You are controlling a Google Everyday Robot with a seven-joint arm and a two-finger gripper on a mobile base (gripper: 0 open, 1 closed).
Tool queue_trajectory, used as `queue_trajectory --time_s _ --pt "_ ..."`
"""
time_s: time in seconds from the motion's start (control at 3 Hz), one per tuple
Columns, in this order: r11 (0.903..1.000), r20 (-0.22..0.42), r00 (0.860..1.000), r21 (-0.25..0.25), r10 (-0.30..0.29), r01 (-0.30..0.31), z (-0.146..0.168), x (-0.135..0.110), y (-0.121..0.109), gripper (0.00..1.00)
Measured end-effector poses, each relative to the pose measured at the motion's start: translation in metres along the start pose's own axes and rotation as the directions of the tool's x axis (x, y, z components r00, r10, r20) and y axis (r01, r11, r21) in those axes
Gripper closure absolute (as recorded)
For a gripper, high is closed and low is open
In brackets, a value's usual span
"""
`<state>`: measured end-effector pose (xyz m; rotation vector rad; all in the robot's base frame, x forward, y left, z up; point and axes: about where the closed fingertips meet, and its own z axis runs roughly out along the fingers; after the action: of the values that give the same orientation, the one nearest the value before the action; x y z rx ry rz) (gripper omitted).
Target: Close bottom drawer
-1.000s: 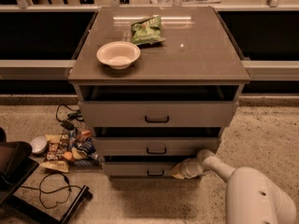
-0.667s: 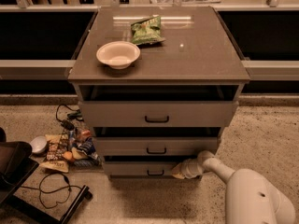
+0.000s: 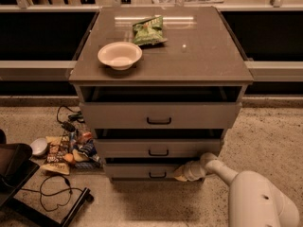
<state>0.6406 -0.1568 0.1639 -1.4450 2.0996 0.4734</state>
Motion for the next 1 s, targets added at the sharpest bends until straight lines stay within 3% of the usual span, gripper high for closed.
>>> queue_trajectory --time_s 1.0 --pt "1.0 0.0 1.0 0.0 0.0 0.0 -0.0001 0.0001 0.0001 1.0"
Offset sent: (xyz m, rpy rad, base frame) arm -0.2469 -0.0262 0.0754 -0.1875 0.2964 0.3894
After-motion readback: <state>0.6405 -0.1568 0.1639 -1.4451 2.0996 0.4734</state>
